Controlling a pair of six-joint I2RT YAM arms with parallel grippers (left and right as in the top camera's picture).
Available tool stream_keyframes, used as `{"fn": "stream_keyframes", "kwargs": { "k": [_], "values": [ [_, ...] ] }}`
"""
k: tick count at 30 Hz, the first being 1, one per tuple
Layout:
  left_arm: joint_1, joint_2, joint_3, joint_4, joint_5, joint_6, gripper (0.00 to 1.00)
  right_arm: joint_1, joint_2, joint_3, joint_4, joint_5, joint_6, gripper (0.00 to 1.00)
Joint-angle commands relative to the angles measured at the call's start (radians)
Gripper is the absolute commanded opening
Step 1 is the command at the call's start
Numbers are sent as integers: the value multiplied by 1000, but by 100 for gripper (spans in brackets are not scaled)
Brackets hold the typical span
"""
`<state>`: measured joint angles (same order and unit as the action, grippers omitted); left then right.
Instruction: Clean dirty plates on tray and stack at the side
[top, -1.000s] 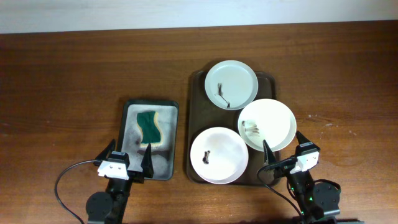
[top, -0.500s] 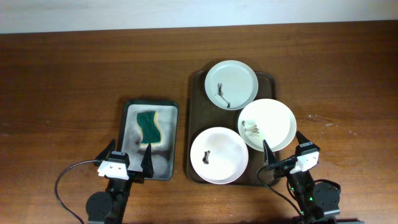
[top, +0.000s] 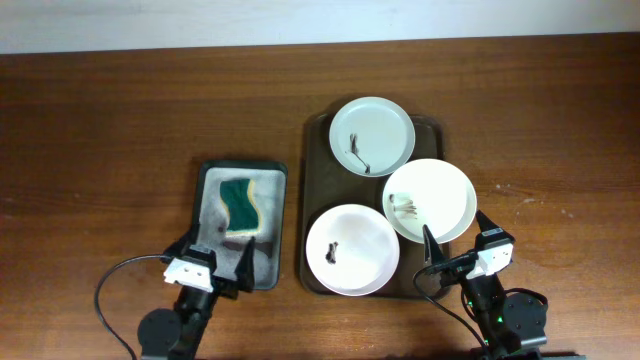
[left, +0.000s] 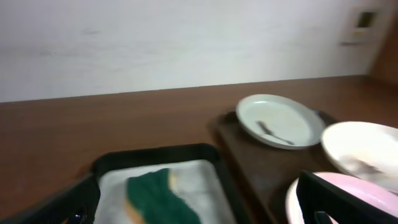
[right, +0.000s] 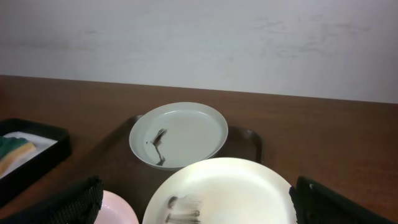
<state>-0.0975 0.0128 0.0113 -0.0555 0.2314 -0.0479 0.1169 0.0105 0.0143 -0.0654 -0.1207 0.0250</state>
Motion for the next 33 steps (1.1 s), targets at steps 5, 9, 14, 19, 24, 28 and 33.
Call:
{"fn": "stream_keyframes", "kwargs": {
  "k": [5, 9, 14, 19, 24, 28, 33],
  "values": [
    [5, -1, 0, -2, 114, 11, 99, 1, 2, -9, 4, -42, 2, 99],
    [5, -1, 0, -2, 113, 11, 99, 1, 2, -9, 22, -120, 2, 99],
    [5, -1, 0, 2, 162, 11, 99, 1, 2, -9, 30, -183, 1, 99],
    [7, 21, 111, -55, 188, 11, 99, 1, 3, 158, -13, -243, 1, 99],
    [7, 524, 770, -668, 151, 11, 99, 1, 425, 853, -753, -189, 2, 99],
    [7, 850, 983, -921, 116, 11, 99, 1, 787, 1172, -1032, -300, 20, 99],
    [6, 1123, 981, -933, -132, -95, 98, 36, 891, 1166, -1076, -386, 47, 99]
  ]
}}
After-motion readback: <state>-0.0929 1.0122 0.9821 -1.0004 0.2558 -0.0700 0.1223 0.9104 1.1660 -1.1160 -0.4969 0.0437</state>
